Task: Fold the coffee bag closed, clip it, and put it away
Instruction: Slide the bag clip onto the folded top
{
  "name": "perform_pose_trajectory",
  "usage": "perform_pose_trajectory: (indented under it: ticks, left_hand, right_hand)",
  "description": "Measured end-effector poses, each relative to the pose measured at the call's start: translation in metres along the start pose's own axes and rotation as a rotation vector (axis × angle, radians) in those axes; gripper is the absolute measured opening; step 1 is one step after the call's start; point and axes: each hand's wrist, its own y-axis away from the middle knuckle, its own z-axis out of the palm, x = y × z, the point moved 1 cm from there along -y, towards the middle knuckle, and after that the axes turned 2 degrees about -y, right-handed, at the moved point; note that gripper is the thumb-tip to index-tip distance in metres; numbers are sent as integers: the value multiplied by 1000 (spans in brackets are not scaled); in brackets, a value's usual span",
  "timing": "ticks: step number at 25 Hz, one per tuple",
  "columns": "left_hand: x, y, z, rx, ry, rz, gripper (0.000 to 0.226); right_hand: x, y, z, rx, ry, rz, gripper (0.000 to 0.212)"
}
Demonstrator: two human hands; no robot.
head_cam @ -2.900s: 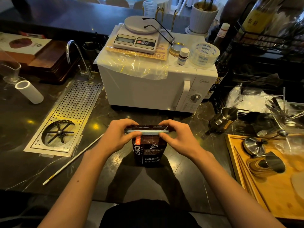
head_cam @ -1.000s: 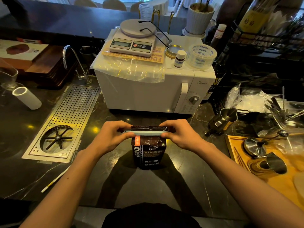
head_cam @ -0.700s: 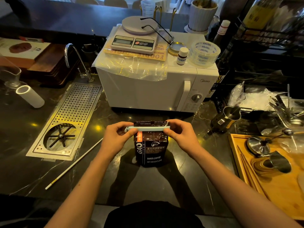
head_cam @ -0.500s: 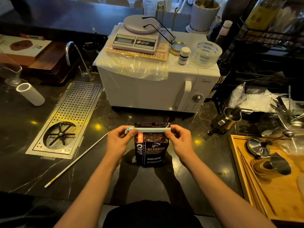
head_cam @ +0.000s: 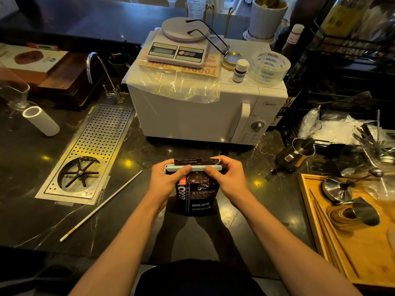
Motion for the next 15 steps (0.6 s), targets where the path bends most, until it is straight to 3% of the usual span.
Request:
perform_pose_trajectory:
  ticks: [5, 9, 11, 15]
  left_hand:
    - [4, 1, -5, -62, -84, 31, 27]
    - [23, -2, -14, -120, -369, 199, 17]
    - [29, -5, -14, -138, -496, 281, 11]
    - [26, -4, -6, -47, -483, 319, 5]
  right_hand:
    - [-3, 0, -8, -94, -18, 15, 17]
    - [-16, -2, -11, -148, 130, -111, 18]
    - [-20, -5, -9, -150, 249, -176, 14]
    - [-19, -6, 4, -49, 286, -233, 8]
